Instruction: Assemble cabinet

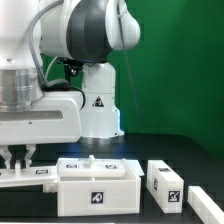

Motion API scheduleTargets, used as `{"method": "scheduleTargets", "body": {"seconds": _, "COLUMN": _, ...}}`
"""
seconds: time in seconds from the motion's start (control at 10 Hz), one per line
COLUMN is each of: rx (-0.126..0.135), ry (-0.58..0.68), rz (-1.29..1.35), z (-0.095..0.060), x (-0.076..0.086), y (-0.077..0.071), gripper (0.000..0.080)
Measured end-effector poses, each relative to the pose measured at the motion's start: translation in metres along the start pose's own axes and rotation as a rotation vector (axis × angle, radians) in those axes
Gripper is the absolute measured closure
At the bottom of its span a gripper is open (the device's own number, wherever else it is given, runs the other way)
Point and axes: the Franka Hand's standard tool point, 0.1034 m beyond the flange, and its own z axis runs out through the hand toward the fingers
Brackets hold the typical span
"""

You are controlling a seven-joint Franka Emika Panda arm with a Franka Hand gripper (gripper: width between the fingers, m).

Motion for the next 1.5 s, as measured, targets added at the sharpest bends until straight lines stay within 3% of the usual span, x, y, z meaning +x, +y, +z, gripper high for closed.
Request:
{"method": "scheduleTargets", "body": {"seconds": 1.2, "rx": -0.001, "ry": 0.001, "rz": 0.002, "z": 0.0044, "x": 0.0007, "y": -0.0050, "gripper": 0.0734}}
{"method": "scheduleTargets", "body": {"seconds": 1.5, "rx": -0.013, "ry": 0.001, "rz": -0.027, "z": 0.0053, "x": 0.0038, "y": -0.0094, "gripper": 0.0734}}
